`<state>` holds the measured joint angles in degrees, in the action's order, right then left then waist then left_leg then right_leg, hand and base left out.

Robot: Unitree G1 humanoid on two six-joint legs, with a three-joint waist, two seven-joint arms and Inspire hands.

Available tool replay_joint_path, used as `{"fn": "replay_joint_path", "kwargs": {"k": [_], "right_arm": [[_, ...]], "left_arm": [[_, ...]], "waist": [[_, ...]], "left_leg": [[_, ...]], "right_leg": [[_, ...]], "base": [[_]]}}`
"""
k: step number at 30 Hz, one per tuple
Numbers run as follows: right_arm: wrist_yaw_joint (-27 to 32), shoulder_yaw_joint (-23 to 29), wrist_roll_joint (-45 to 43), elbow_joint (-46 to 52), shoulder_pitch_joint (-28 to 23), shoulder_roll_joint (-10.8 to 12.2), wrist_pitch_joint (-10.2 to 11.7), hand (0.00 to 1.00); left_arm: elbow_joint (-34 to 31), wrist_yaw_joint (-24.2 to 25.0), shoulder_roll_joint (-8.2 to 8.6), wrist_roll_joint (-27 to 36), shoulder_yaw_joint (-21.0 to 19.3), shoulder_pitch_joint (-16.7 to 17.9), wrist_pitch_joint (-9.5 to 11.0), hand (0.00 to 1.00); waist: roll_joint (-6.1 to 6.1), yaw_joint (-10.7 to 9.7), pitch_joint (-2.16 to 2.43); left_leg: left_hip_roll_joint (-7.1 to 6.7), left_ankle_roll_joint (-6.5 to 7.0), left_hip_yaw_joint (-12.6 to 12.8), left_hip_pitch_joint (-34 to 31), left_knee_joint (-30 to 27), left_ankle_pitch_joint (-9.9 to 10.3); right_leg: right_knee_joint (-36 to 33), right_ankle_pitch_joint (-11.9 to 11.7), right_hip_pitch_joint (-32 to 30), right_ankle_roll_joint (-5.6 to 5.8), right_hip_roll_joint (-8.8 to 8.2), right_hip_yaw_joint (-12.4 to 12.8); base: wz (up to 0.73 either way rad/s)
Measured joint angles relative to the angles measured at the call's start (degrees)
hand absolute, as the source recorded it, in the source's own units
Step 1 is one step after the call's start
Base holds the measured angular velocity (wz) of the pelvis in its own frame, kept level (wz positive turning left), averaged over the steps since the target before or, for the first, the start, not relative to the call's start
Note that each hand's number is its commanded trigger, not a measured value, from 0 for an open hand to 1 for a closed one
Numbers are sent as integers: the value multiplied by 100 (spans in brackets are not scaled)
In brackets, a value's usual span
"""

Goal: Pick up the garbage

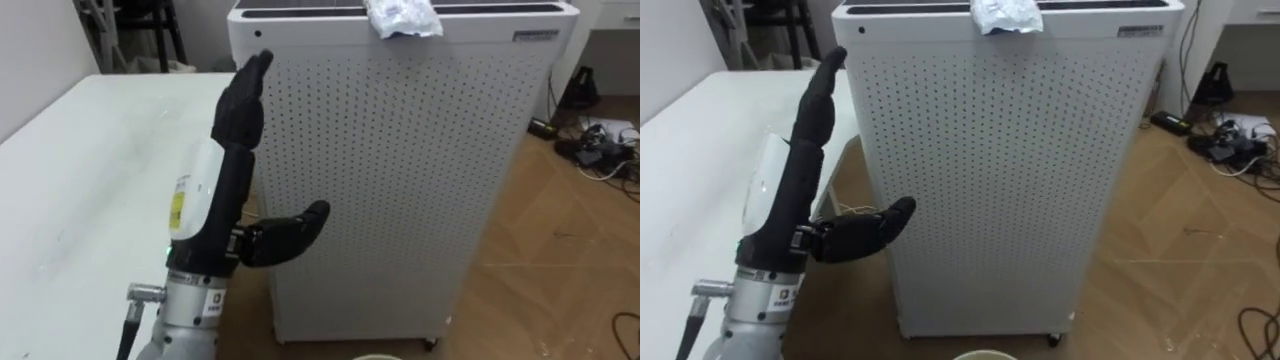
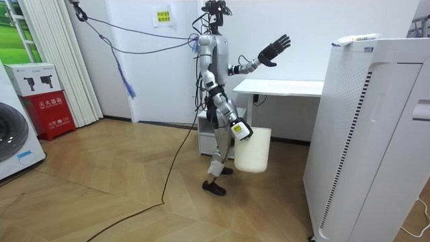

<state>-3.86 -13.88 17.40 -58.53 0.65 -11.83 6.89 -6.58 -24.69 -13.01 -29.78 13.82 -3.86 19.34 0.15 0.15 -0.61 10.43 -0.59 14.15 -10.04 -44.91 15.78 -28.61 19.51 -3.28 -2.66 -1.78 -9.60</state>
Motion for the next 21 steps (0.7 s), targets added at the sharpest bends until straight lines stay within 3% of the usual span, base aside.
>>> {"fn": "replay_joint_path", "kwargs": {"k": [1,2,3,4,6,8,9,10,12,13,14,15,17,21], "right_arm": [[-5,-84,4,-2,-34,-29,0,100],[-51,-88,-9,-1,-75,-41,0,100],[-58,-75,-27,0,-93,-51,0,100],[-69,-58,-144,1,-103,-82,-4,100],[-40,-6,-188,-5,-102,-171,-15,100],[30,7,-188,-21,-100,-298,-71,100],[44,-4,-187,-20,-100,-300,-71,100],[60,-33,-187,-23,-100,-301,-71,100],[48,-78,-202,-24,-106,-296,-75,100],[46,-75,-242,-20,-107,-297,-81,100],[21,-73,-276,18,-106,-297,-116,100],[-9,-73,-276,44,-108,-292,-141,100],[-41,-69,-273,113,-101,-277,-150,100],[-31,-132,-220,338,-109,-272,-154,100]], "left_arm": [[0,-12,-21,-16,1,0,-1,0],[0,-54,-39,-62,1,1,-1,0],[0,-81,-43,-71,0,2,1,0],[2,-135,-41,-91,-8,13,2,0],[3,-193,-40,-170,-9,-12,45,0],[20,-292,-46,-286,-16,-10,84,0],[19,-326,-58,-321,-35,-12,87,0],[19,-393,-83,-374,-86,-11,106,0],[14,-486,-93,-602,-168,-11,106,0],[-11,-508,-97,-801,-238,-11,106,0],[-42,-524,-99,-971,-289,-18,109,0],[-51,-540,-103,-1012,-298,-16,109,0],[-78,-613,-118,-1111,-297,-51,107,0],[-126,-619,-216,-1149,-300,-99,109,0]], "waist": [[30,17,-2],[36,9,-8],[34,6,-13],[-21,1,-50],[-8,-64,-54],[-31,64,-69],[-33,123,-69],[-37,215,-68],[-11,236,-52],[6,315,-22],[11,375,16],[-21,392,18],[-141,380,10],[-149,404,7]], "left_leg": [[101,-17,-196,-154,-490,-131],[100,-59,-468,-279,-783,-329],[89,-70,-564,-343,-897,-437],[60,-67,-648,-461,-1003,-549],[-201,45,-659,-722,-743,-390],[-684,33,-685,-965,237,-394],[-765,-18,-701,-992,565,-430],[-906,-93,-833,-1019,1279,-546],[-1022,-36,-1037,-1036,2087,-867],[-1050,48,-1125,-1011,2277,-1214],[-1128,212,-1129,-920,2304,-1370],[-1167,271,-1096,-888,2276,-1402],[-1270,373,-937,-837,2031,-1125],[-1378,516,-851,-820,1417,-641]], "right_leg": [[-104,73,53,-72,83,-2],[-127,128,127,-136,134,16],[-124,146,164,-166,155,42],[-111,169,236,-209,202,177],[-106,197,203,-258,197,322],[-11,204,219,-268,170,686],[17,204,230,-267,171,738],[95,204,278,-268,199,823],[278,214,427,-253,261,921],[366,244,461,-213,283,1041],[435,296,514,-128,224,1069],[487,316,562,-91,164,1030],[477,359,655,47,-84,742],[82,425,794,219,-334,620]], "base": [[-45],[-35],[-21],[-5],[0],[-34],[-57],[-47],[-46],[-59],[-60],[-45],[-24],[-20]]}}
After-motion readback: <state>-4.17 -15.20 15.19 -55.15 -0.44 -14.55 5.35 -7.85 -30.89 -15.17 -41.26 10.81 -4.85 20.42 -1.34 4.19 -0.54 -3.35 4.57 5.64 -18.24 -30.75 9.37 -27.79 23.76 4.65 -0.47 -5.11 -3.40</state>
